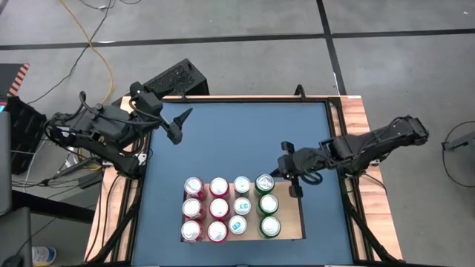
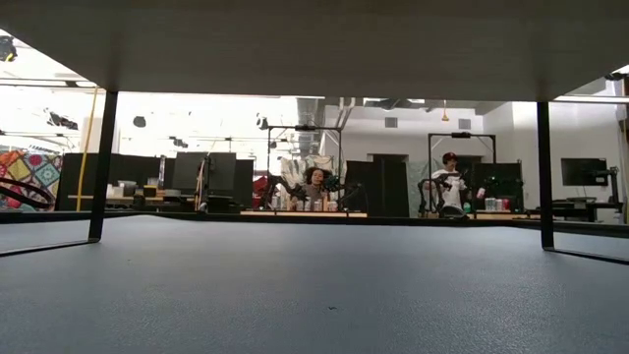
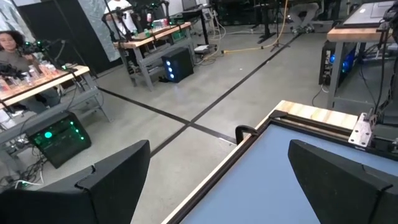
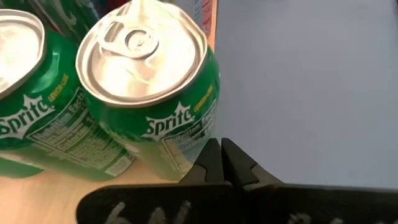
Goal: Place canned beverage on shelf
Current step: Put the green soda can on the shelf
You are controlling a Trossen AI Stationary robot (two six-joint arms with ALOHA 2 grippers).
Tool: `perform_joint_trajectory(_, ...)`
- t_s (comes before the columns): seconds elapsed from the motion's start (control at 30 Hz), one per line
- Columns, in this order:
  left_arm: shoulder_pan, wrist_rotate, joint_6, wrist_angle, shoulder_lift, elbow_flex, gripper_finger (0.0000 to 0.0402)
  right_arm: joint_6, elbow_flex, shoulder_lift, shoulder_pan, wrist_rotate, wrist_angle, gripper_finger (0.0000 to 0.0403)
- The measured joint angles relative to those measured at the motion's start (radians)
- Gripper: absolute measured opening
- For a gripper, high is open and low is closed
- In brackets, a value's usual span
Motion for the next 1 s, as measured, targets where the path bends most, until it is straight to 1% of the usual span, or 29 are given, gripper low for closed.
perform_joint_trajectory(0.13,0.0,0.0,-0.003,0.0,0.0,0.0,0.0368,-0.002,0.0,0.0,-0.014,-0.059,-0.001,0.0)
perform_joint_trajectory(0.23,0.0,0.0,-0.003,0.0,0.0,0.0,0.0368,0.0,0.0,0.0,-0.014,-0.06,-0.003,0.0)
perform_joint_trajectory(0.4,0.0,0.0,-0.004,0.0,-0.002,0.0,0.0368,0.043,0.004,-0.05,-0.001,0.046,-0.032,0.0)
perform_joint_trajectory(0.5,-0.017,0.0,-0.016,0.001,-0.009,-0.001,0.0368,0.096,0.009,-0.092,0.031,0.099,-0.077,0.0)
perform_joint_trajectory(0.63,-0.044,-0.001,-0.022,0.0,-0.013,-0.001,0.0368,0.17,0.01,-0.122,0.113,0.118,-0.062,0.0)
perform_joint_trajectory(0.8,-0.06,-0.001,-0.026,-0.004,-0.013,-0.001,0.0368,0.237,0.012,-0.098,0.204,0.165,-0.05,0.0)
perform_joint_trajectory(0.9,-0.066,-0.001,-0.028,-0.015,-0.012,-0.001,0.0368,0.238,0.012,-0.068,0.214,0.196,-0.046,0.0)
perform_joint_trajectory(1.0,-0.067,-0.001,-0.042,-0.036,-0.01,-0.001,0.0368,0.23,0.012,-0.041,0.191,0.196,-0.042,0.0)
